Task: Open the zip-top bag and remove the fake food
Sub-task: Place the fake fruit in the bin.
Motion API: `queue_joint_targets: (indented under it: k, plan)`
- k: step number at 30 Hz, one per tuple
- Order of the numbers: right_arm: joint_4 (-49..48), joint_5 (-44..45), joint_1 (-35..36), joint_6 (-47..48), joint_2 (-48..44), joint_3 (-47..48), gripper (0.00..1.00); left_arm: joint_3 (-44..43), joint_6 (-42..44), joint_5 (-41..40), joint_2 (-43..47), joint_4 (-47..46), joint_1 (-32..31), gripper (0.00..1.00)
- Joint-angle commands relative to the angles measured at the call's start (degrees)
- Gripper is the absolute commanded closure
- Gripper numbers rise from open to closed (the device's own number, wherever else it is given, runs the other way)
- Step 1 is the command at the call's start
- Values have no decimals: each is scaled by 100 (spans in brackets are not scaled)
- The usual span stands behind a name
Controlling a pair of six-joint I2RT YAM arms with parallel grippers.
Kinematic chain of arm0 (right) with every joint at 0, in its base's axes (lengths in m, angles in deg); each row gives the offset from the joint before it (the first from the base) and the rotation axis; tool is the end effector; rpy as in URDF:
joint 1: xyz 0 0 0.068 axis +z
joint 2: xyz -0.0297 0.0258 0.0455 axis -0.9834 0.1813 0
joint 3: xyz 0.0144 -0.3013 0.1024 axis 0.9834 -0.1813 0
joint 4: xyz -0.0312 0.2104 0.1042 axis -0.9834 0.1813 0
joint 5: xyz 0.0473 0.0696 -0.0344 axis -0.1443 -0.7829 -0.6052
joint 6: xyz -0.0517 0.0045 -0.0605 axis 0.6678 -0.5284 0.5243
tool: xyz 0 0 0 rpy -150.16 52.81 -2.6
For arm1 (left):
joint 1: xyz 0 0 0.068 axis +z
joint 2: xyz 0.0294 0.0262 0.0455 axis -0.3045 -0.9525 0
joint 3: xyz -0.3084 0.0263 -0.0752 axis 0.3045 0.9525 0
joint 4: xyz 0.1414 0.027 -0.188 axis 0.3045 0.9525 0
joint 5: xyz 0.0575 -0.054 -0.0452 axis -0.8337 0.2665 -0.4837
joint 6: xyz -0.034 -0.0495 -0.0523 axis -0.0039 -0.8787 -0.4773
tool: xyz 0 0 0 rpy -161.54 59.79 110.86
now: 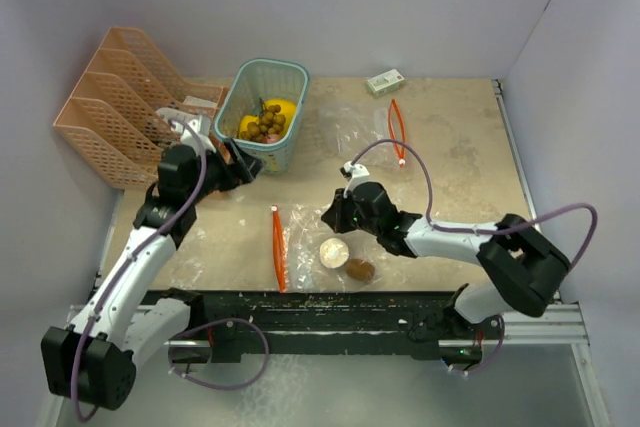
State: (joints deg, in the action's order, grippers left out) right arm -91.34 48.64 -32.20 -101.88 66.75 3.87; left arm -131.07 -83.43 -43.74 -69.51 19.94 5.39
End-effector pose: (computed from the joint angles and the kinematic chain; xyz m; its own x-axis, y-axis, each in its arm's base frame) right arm 0.2116 0.2301 0.2334 -0.6626 0.1583 -0.7320 -0.4270 0.7231 0.5430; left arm 0.1942 -0.0586 0.3446 -0.5123 -0.4915 -0.7043 0.1361 0.7632 -0.6316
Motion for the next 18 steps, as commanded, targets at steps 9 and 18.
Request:
queue_joint_targets:
  k: [9,18]
  plan:
    - [656,667,12,130,-1344,-148,98,2996,-1072,426,825,-666,-865,55]
    - [649,624,16,52,-1335,-248,98,3408,-1485,817,462,-1552,-1087,78]
